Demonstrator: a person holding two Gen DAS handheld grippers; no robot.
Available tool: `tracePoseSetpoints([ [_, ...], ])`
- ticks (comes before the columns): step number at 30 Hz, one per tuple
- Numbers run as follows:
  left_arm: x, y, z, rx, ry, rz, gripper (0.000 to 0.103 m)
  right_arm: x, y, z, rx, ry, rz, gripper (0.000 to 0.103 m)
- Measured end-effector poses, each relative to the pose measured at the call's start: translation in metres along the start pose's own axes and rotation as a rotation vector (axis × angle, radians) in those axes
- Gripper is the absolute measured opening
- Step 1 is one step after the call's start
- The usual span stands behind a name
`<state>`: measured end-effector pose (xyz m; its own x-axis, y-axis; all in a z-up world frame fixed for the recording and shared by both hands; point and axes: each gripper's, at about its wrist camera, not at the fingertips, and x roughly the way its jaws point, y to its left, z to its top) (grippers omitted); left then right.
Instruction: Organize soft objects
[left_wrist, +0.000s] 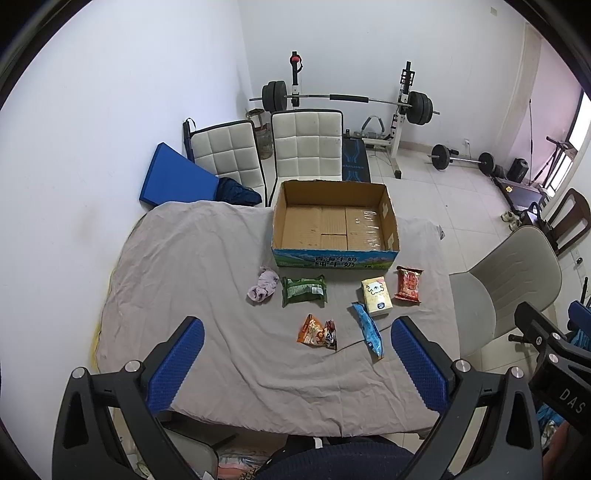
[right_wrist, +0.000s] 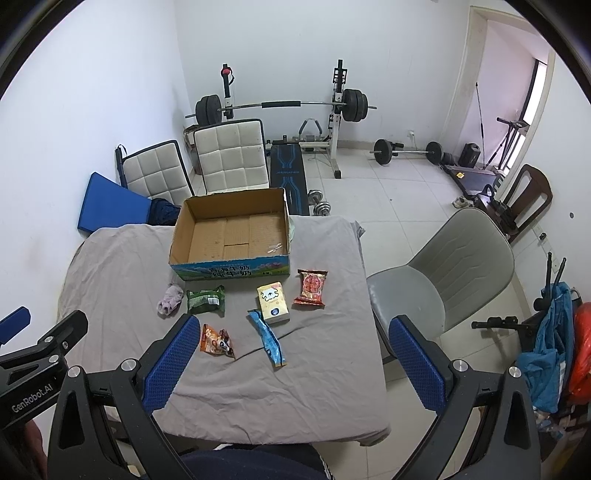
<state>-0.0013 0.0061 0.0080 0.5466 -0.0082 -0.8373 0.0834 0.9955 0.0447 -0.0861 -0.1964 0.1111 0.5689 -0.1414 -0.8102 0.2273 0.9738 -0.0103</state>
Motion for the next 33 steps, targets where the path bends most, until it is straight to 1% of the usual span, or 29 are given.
tracePoseSetpoints([
  [19, -0.006, -0.001, 0.000, -0.004, -0.025, -0.002, 0.103, -0.001, -0.001, -0.003, -0.002, -0.011, -0.004, 0.103],
  [25, -0.006, -0.001, 0.000, -0.004, -0.024, -0.005, 0.103, 0.004, -0.001, -0.001, 0.002, -0.006, 0.015, 0.103],
  [27, -0.004, -0.002, 0.002, -0.003, -0.025, -0.007, 0.103, 0.011, -0.004, 0.002, 0.013, 0.002, 0.030, 0.103],
  [30, 0.008, -0.002, 0.010, -0.014, -0.029, -0.008, 0.103, 0.032, -0.011, 0.009, 0.042, 0.025, 0.052, 0.103],
  [33, 0.034, 0.002, 0.024, -0.046, -0.016, -0.005, 0.103, 0.069, -0.020, 0.020, 0.064, 0.070, 0.055, 0.103],
])
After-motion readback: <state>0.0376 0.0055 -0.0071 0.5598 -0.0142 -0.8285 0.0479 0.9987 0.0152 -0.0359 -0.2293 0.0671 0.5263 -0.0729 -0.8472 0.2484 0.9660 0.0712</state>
